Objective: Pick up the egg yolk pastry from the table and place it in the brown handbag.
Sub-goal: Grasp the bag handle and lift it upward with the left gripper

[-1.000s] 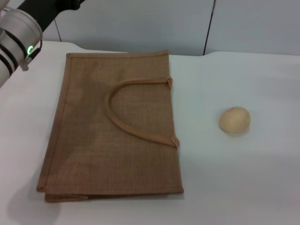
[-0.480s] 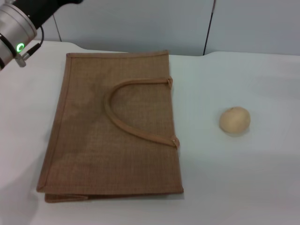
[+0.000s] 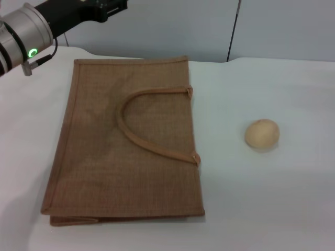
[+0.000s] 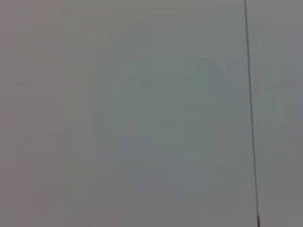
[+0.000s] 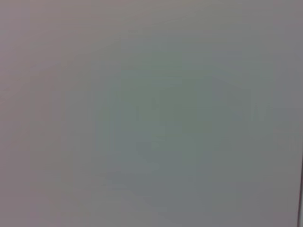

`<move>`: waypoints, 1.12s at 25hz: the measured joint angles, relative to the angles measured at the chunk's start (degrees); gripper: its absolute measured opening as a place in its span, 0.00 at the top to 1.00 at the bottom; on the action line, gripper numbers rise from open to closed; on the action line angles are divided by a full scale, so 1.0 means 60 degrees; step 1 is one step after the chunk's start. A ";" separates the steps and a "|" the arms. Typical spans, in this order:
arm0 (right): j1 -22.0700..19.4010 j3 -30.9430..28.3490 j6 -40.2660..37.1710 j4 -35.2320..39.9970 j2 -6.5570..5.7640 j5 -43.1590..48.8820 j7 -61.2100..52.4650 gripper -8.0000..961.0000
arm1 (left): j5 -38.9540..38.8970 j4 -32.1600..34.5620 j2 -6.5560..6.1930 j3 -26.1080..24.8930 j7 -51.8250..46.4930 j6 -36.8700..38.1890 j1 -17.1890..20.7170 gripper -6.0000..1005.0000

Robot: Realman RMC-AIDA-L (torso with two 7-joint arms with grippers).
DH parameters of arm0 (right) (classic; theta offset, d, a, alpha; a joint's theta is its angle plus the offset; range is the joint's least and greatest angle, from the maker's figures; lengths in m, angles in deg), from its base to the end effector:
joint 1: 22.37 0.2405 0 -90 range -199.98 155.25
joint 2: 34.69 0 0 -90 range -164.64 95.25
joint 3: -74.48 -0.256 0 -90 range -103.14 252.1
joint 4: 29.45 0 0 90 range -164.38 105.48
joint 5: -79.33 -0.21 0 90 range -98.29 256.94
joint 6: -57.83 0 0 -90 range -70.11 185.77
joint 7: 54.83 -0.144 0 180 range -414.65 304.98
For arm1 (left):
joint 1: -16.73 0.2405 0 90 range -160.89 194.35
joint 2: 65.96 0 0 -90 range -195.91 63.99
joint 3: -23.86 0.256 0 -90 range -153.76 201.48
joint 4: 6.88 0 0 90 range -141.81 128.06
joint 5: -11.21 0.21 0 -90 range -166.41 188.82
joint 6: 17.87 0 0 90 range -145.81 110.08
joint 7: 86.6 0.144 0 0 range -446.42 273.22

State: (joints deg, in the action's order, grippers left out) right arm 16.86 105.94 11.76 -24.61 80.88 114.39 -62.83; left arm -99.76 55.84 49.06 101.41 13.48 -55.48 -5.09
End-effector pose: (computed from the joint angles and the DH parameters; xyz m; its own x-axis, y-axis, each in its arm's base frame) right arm 0.3421 0.4196 0.0570 0.7609 -0.0786 -0.6441 -0.6369 0.0991 -0.7645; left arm -0.1946 0.4151 0.0677 0.7595 0.0114 0.6504 0.5509 -0.5428 -0.6339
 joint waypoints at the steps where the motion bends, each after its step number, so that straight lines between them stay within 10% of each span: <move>1: 0.0004 0.0003 0.0034 0.0000 0.0000 0.0002 0.0000 0.11 | 0.0596 0.0068 0.0053 -0.0148 -0.0418 -0.0004 -0.0050 0.15; 17: 0.0026 0.0026 0.0061 0.0015 0.0000 0.0015 0.0000 0.11 | 0.6801 0.1260 0.0199 -0.0605 -0.6084 -0.0448 -0.0240 0.30; 28: 0.0059 0.0029 0.0061 0.0014 -0.0001 0.0015 0.0000 0.11 | 1.0702 0.1189 0.0198 -0.2428 -0.9013 -0.4177 -0.1810 0.30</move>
State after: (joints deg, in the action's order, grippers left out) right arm 17.21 106.12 12.13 -24.53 80.88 114.48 -62.83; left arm -35.55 62.97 50.25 86.84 -40.60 -80.54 -15.95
